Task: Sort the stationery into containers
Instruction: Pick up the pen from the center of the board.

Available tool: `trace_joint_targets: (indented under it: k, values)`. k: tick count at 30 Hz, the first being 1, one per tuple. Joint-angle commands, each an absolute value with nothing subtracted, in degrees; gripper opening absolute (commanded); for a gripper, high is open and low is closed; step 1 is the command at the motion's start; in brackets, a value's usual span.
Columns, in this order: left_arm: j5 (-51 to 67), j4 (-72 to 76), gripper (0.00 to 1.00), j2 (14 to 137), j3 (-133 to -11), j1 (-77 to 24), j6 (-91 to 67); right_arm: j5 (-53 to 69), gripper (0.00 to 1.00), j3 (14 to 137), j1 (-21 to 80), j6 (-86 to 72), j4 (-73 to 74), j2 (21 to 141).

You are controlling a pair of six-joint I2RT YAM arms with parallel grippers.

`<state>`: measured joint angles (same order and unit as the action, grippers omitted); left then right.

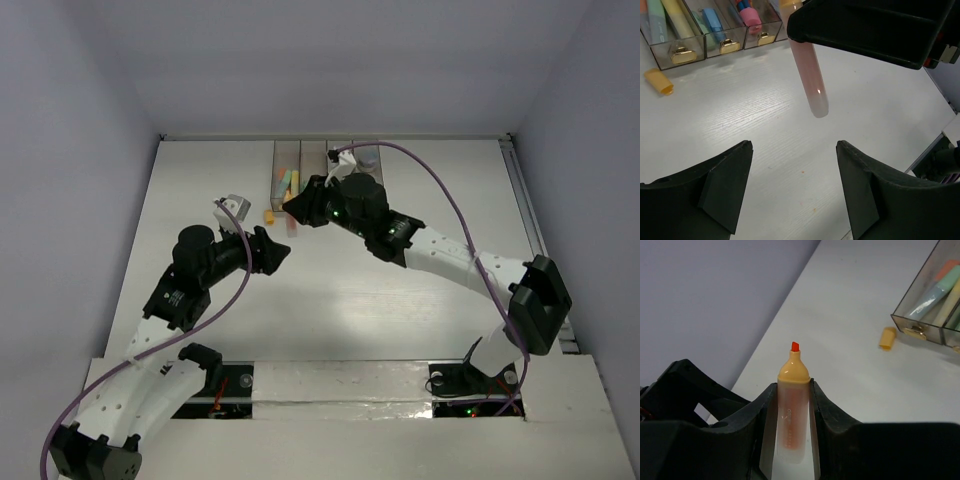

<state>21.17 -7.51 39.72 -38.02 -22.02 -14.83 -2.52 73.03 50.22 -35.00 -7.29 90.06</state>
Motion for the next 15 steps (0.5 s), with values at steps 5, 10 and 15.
trace_joint_targets:
  k: [5, 10, 15]
  values:
    - [22.4, -3.7, 0.64, 38.6, -38.9, -21.8, -15.2, -1.0, 0.00, 75.7, 53.0, -35.4, -13.9, 91.6]
    - [21.9, -3.5, 0.61, 38.7, -39.0, -21.8, -15.3, -0.7, 0.00, 75.4, 54.1, -35.9, -15.0, 92.1]
    - [20.6, -3.6, 0.50, 38.8, -39.0, -21.8, -15.2, -0.4, 0.00, 75.1, 55.9, -36.8, -16.8, 92.6]
